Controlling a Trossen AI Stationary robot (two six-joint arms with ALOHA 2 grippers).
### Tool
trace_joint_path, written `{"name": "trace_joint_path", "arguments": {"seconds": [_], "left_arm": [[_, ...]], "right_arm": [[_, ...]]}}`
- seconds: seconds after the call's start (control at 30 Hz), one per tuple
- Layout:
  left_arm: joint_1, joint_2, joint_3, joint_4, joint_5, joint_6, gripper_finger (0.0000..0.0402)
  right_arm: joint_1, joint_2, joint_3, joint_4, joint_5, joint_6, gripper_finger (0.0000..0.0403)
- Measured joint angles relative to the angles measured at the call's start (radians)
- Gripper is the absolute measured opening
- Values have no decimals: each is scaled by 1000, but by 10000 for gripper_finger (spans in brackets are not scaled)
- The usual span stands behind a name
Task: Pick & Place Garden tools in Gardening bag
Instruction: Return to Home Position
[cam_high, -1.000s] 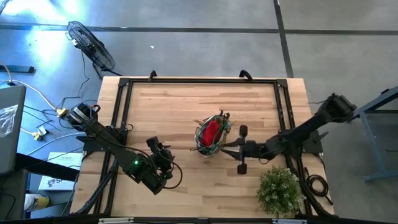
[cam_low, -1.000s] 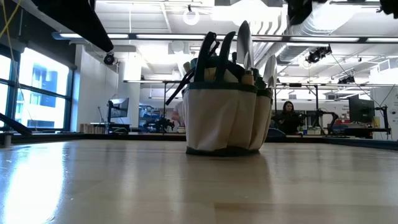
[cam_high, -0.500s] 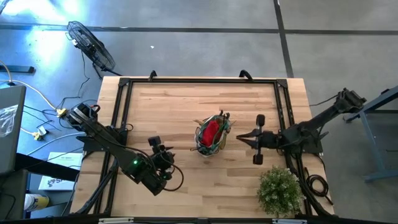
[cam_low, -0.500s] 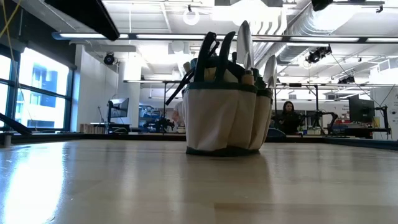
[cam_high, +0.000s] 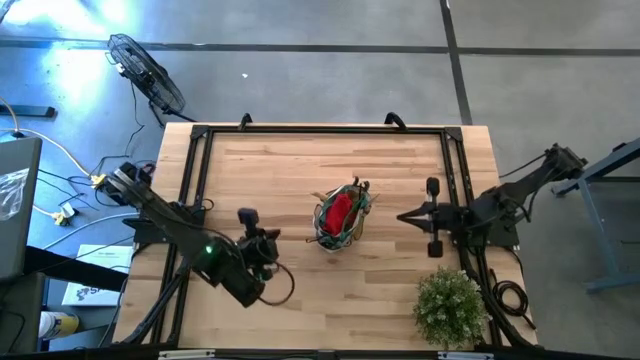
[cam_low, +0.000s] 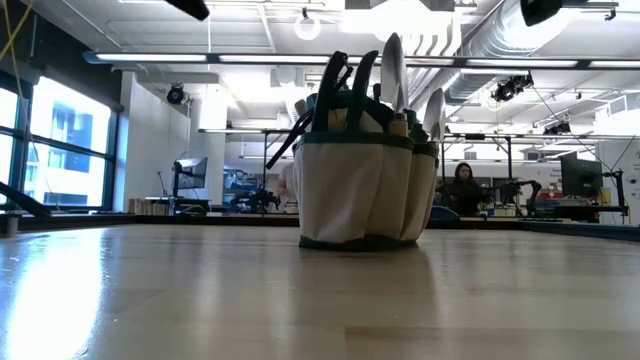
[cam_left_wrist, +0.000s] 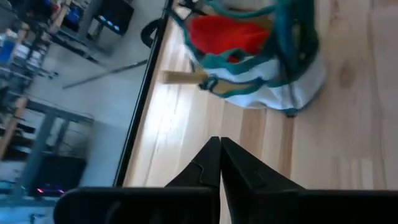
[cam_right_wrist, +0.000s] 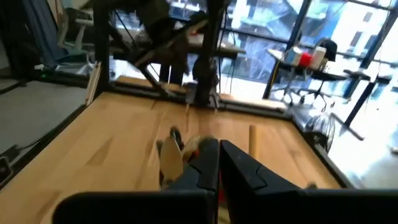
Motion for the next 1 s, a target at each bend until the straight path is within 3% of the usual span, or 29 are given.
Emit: {"name": "trace_joint_path", "arguments": {"seconds": [0.3, 0.4, 0.53, 0.63, 0.83, 1.0], "left_arm": [[102, -207, 1, 13, 94, 112, 1], [121, -277, -31, 107, 103, 199, 1], [147, -411, -157, 339, 232, 354, 0], [171, -522, -294, 530, 314, 417, 0], [214, -704, -575, 837, 374, 450, 0], [254, -780, -701, 973, 481, 450, 0]], "right_arm": [[0, -160, 0, -232, -144, 106, 3], [0, -206, 0, -310, -199, 143, 3], [0, -250, -2, -406, -204, 213, 3], [0, -287, -21, -411, -266, 236, 3], [0, -422, -117, -361, -347, 255, 3], [0, -560, -201, -314, -359, 255, 3]]}}
